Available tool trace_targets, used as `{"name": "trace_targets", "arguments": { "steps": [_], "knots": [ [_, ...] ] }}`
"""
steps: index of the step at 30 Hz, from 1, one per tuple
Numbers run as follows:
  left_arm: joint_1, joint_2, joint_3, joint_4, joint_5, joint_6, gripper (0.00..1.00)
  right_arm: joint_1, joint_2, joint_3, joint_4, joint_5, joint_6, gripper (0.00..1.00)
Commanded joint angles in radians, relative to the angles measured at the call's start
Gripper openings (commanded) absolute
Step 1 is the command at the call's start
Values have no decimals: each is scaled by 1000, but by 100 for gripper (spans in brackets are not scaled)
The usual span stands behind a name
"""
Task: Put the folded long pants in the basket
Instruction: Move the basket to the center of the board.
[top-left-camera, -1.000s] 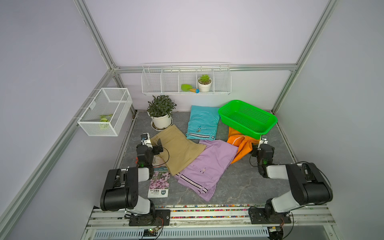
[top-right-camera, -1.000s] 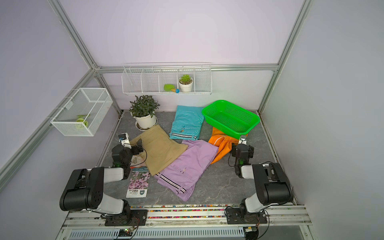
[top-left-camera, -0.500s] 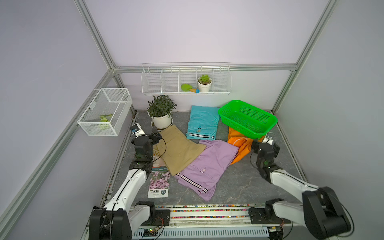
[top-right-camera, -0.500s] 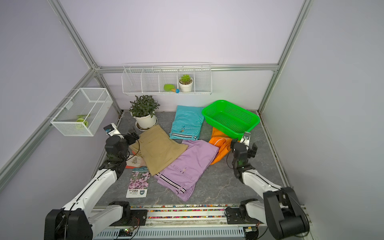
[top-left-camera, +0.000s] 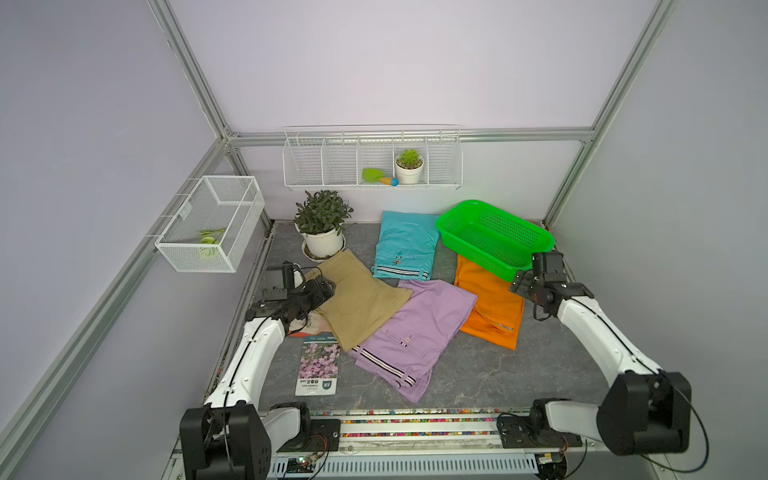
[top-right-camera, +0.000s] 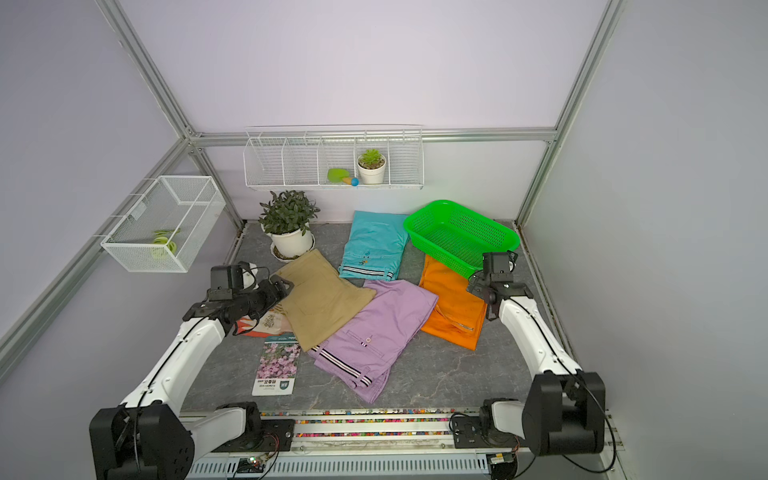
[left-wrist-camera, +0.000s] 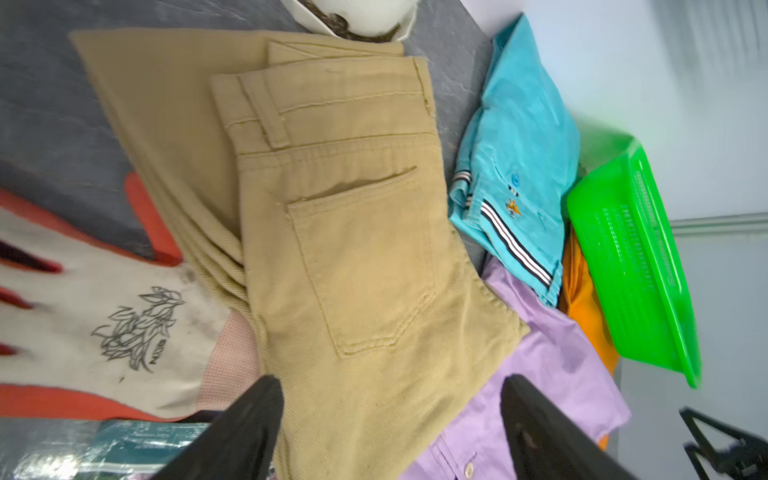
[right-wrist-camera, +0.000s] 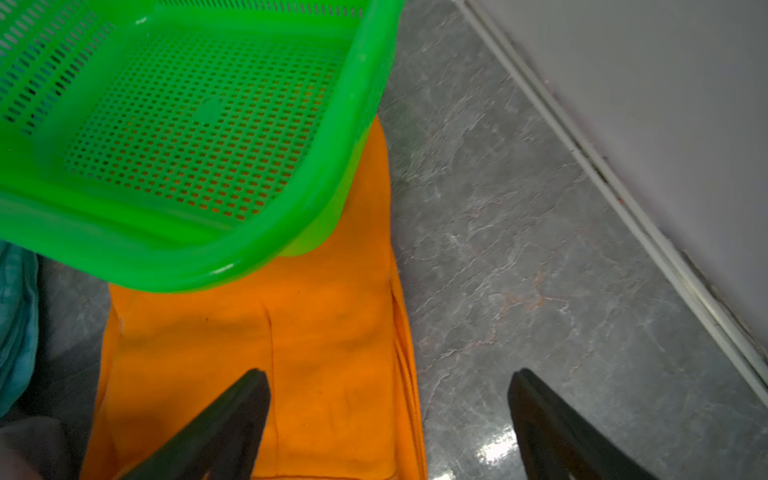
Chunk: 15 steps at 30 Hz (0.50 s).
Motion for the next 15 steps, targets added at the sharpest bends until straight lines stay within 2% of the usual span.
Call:
{"name": "trace_targets", "arguments": {
  "steps": [1,3,7,15],
  "knots": [
    [1,-31,31,-140,79,133,86,-13,83,106,-89,-92,21,95],
    [1,-65,13,-138,50,134,86,-33,139,158,-95,-119,45,95],
    [1,-113,-16,-91,61,118,86,-105,210,255,-107,-238,106,92],
    [1,-113,-9,-102,69,122,86,-134,224,340,-156,-319,117,90]
  ]
}}
